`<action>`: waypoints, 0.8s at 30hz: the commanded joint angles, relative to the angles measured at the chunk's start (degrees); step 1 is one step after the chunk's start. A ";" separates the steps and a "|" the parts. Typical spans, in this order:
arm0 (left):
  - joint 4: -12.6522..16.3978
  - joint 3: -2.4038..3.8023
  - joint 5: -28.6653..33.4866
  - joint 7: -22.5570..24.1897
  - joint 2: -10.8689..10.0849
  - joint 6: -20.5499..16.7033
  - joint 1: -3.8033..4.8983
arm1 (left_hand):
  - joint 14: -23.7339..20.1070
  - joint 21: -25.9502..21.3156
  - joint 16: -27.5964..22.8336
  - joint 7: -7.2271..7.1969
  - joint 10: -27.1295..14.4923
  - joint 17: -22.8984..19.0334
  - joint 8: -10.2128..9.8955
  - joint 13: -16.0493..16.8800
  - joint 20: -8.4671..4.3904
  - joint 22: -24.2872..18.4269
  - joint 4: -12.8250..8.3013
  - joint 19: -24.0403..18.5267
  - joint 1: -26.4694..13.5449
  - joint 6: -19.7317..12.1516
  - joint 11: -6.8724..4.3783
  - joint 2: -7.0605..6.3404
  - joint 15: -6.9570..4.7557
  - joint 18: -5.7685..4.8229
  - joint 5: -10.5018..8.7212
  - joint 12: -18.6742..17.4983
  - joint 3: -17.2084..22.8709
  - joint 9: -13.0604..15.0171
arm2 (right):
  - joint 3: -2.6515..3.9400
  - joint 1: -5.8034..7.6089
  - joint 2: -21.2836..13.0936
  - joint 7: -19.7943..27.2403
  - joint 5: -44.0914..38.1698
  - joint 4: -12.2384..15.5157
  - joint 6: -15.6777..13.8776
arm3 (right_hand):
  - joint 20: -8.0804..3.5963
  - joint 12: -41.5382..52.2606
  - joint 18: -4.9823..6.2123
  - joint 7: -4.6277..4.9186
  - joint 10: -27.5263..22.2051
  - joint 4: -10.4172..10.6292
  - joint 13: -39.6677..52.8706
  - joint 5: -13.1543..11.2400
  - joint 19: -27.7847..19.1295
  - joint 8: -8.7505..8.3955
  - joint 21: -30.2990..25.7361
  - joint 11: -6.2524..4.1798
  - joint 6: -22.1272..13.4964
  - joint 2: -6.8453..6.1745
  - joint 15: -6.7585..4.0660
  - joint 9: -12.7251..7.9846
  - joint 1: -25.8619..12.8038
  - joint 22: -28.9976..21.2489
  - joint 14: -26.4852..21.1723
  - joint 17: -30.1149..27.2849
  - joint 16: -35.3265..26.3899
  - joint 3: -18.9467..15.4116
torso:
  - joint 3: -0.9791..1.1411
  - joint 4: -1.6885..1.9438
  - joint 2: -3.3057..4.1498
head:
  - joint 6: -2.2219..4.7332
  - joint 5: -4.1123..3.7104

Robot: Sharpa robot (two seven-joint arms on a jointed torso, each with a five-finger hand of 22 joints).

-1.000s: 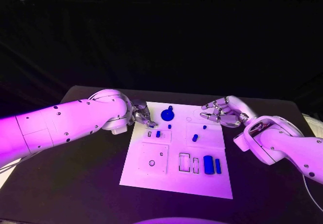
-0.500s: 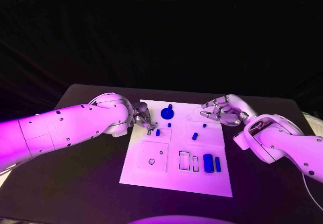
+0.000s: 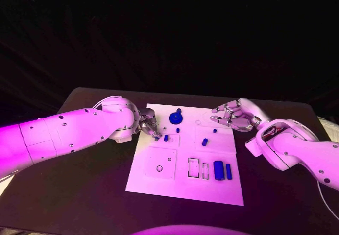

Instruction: Assemble the parts on the task board

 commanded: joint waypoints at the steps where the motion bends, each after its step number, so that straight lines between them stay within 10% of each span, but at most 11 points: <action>1: 0.10 -0.09 -0.67 -0.88 -0.06 3.31 -0.11 | 5.92 0.10 0.17 -0.40 0.46 15.09 0.33 0.12 -0.06 4.40 -7.12 0.24 0.25 0.28 -0.07 -0.30 0.08 -0.80 0.37 0.35 7.04 0.01 | 0.00 -0.05 0.06 0.19 -0.14 0.00 0.65 | 0.12 -0.17 0.15 -0.07 -0.55 0.06 -0.05 0.17 -0.41 0.17 -0.31 0.05 0.32 0.40 0.00 -0.06 0.00 -0.05 2.99 1.40 -0.25 -0.31 | -0.03 0.05 0.02 | -0.14 -0.08; 24: 0.56 -0.08 -0.94 -1.60 -0.35 4.20 -0.10 | 5.92 0.16 0.17 -0.41 0.54 15.09 0.33 0.19 -0.06 4.48 -7.31 0.28 0.35 0.35 -0.09 -0.45 0.08 -0.82 0.37 0.41 7.14 0.00 | 0.00 -0.08 0.12 0.20 -0.14 -0.07 0.71 | 0.12 -0.18 0.16 -0.06 -0.59 0.10 -0.10 0.27 -0.43 0.16 -0.35 0.06 0.31 0.45 0.01 -0.07 -0.05 -0.10 2.99 1.40 -0.27 -0.41 | 0.00 0.06 -0.03 | -0.65 -0.11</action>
